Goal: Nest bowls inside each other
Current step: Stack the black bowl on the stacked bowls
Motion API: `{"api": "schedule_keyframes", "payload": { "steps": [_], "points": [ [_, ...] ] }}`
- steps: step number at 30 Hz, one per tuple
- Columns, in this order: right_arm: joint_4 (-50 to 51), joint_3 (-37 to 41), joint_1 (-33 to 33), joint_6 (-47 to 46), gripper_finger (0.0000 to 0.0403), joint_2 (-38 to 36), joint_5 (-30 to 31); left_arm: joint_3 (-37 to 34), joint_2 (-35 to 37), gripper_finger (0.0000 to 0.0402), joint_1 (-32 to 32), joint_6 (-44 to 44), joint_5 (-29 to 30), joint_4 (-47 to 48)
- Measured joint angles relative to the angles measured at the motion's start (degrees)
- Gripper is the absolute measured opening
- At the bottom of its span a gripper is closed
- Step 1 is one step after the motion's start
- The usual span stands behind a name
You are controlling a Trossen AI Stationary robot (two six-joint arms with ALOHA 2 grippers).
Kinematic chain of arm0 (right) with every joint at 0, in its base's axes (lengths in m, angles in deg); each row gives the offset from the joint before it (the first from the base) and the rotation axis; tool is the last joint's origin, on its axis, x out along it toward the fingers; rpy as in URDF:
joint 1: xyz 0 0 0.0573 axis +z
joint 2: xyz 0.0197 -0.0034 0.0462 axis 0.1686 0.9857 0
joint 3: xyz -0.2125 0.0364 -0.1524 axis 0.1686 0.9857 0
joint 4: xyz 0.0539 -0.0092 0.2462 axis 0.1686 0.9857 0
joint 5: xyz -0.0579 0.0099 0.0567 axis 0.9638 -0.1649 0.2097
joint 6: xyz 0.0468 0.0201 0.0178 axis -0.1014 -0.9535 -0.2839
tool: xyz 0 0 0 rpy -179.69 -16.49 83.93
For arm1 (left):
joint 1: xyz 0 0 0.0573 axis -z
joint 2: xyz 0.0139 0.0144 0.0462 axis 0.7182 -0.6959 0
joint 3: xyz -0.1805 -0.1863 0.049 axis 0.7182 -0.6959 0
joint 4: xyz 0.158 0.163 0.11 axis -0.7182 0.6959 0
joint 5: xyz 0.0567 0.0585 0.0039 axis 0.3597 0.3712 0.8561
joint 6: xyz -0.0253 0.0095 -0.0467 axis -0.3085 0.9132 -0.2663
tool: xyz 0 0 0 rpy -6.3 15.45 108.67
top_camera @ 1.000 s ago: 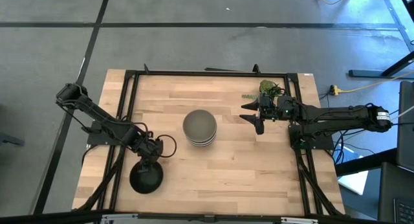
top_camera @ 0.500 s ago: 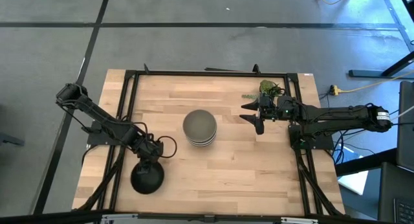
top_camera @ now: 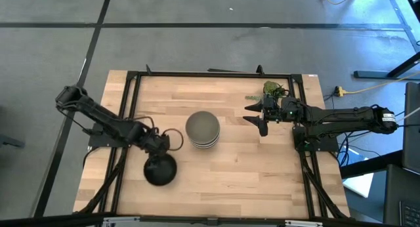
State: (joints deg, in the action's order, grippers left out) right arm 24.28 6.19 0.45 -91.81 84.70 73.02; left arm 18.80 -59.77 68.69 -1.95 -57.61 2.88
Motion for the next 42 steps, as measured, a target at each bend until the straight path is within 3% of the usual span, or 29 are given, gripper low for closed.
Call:
{"api": "schedule_keyframes", "payload": {
  "steps": [4, 12, 17, 21, 26, 31, 42],
  "points": [
    [0.0, 0.0, 0.0, -0.7, 0.0248, 0.0, 0.0, 0.0, 1.3, 0.0002, -5.3, 4.5, 4.0, -2.1],
    [-0.1, 0.0, 0.0, -1.7, 0.0248, 0.0, 0.0, 3.8, 11.0, 0.0002, -13.2, 16.6, 4.0, -4.2],
    [-0.2, 0.0, 0.0, -1.7, 0.0248, 0.0, 0.0, 9.8, 19.1, 0.0002, -17.3, 19.3, 4.1, -5.6],
    [-0.3, 0.0, 0.0, -1.6, 0.0248, 0.0, 0.0, 16.7, 20.4, 0.0002, -20.2, 18.3, 9.0, -8.8],
    [-0.7, 0.0, 0.0, -1.6, 0.0248, 0.0, 0.0, 23.4, 16.0, 0.0002, -23.6, 20.0, 9.0, -8.5],
    [-2.0, 0.0, 0.0, -1.7, 0.0248, 0.0, 0.0, 27.3, 8.0, 0.0002, -27.4, 21.2, 2.0, -7.0],
    [-1.9, 0.0, 0.1, -3.2, 0.0248, 0.0, -1.4, 37.9, -11.3, 0.0002, -33.2, 22.5, -3.6, 7.2]
  ]
}}
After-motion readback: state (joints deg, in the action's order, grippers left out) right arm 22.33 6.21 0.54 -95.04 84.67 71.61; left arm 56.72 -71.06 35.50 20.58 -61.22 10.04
